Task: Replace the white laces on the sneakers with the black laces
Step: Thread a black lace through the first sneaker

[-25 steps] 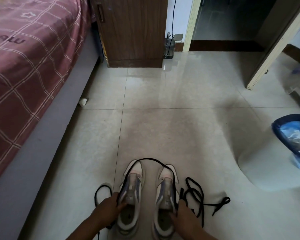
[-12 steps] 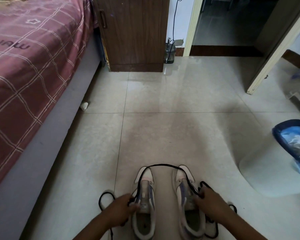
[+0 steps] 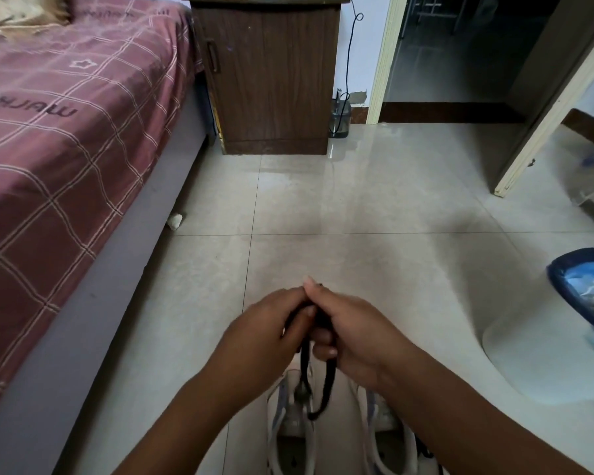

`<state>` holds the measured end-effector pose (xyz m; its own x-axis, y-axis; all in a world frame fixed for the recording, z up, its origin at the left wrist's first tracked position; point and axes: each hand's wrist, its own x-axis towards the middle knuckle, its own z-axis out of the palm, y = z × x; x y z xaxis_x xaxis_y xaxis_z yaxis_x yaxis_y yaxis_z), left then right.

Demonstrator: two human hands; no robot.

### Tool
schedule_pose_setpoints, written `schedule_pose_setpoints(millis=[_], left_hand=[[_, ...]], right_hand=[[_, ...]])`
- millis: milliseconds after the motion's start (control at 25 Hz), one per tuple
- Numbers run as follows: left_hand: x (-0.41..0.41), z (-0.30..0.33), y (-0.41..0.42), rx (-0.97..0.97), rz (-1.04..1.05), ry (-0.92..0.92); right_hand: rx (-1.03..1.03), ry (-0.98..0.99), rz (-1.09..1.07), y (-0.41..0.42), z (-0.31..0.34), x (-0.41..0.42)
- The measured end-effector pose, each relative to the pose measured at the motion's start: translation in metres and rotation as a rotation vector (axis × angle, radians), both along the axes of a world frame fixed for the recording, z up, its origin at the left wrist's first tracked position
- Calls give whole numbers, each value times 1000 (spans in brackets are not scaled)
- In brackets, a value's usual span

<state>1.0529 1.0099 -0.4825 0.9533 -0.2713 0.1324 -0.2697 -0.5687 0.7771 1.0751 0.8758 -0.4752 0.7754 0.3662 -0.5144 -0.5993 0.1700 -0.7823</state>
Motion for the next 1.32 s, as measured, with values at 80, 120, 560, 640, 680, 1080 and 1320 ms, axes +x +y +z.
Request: schedule_pose_setpoints(millis=[80, 120, 560, 640, 680, 1080, 1320], left_hand=[[-3, -5, 9, 27, 67, -20], [-3, -8, 19, 1, 110, 36], [-45, -128, 189, 162, 338, 702], [-59, -145, 203, 134, 446, 707], [-63, -153, 210, 166, 459, 704], [-22, -154, 193, -493, 987, 877], [4, -124, 72, -669, 607, 934]], right_hand=[[-13, -58, -165, 0, -1, 16], [-1, -55, -227, -4, -2, 26], [-285, -93, -624, -120, 8, 181], [-332, -65, -660, -135, 9, 196], [-352, -62, -683, -139, 8, 200], [-67, -170, -343, -76, 18, 197], [-31, 338, -212, -21, -81, 96]])
